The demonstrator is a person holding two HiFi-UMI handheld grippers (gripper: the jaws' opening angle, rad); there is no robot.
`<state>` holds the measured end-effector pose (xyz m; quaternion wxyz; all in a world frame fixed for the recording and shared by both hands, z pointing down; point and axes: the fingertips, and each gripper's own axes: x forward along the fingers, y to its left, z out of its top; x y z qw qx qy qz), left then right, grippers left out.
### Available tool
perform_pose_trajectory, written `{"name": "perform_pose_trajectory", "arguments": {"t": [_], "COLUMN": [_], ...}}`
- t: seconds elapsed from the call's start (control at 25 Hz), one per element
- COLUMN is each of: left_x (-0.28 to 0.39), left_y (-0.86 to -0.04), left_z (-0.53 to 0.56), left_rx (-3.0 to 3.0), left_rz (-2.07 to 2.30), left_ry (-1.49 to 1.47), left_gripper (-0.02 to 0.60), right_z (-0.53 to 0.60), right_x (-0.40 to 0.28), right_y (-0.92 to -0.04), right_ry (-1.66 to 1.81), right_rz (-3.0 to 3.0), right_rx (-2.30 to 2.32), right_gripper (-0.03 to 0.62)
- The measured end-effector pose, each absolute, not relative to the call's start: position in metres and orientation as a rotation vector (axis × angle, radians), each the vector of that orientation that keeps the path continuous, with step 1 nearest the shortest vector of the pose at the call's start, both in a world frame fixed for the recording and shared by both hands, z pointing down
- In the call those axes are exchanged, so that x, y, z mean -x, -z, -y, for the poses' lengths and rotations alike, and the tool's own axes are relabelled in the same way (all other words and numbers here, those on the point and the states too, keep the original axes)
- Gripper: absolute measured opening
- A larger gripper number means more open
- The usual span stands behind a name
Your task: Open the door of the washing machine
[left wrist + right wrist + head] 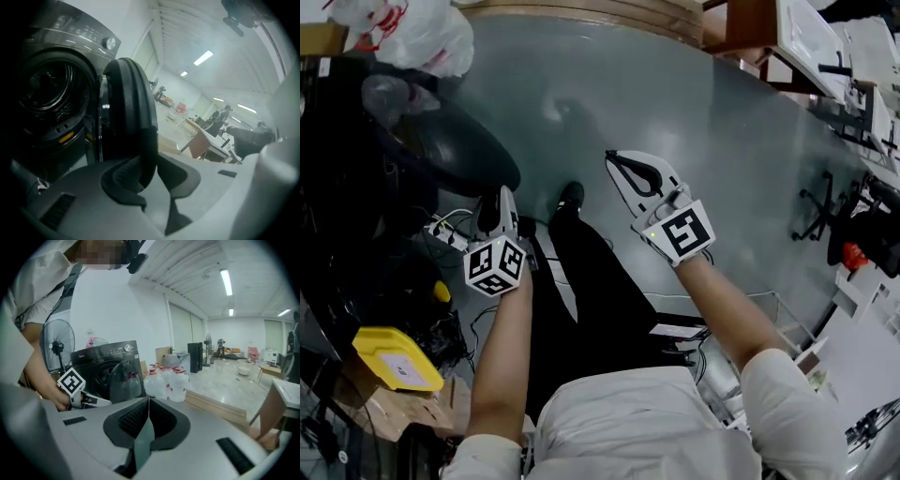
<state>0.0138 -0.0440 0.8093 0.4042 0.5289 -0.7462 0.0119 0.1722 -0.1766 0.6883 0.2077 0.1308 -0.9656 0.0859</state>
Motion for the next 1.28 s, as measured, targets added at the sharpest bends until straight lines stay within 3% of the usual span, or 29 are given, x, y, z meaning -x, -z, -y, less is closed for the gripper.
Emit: {"name": "perform_pose_trajectory", "arguments": {"t": [0.2,0.52,0.96,1.28], "left_x": [-0.047,-0.068,-0.022,0.005], "left_y": [-0.808,-0.753,-0.592,-0.413], "left_z": [0.127,0.252,0.185,0.144], "left_rx": [-1.366,-1.745,-2.119,-2.377], "left_rz": [1.810,1.623,1.572,1.641], "left_ry": [0.040,0.168,0.173,0.144], "left_gripper": [0.114,0.104,0.014,0.012], "right_z": [0.179,0.187,0.218,0.185], "right_x": [-0.232,-0.264,-0.228,-0.209], "right_y": [-0.695,-0.688,-0.553,-0.411], "right_ry": [-0.335,-0.406,-0.345,-0.159], "right_rz": [2.627,2.624,2.844,2.959], "right_rx": [-0.495,-0.598,-0.730,-0.828], "right_gripper": [0.031,0.032,0.032,0.032]}}
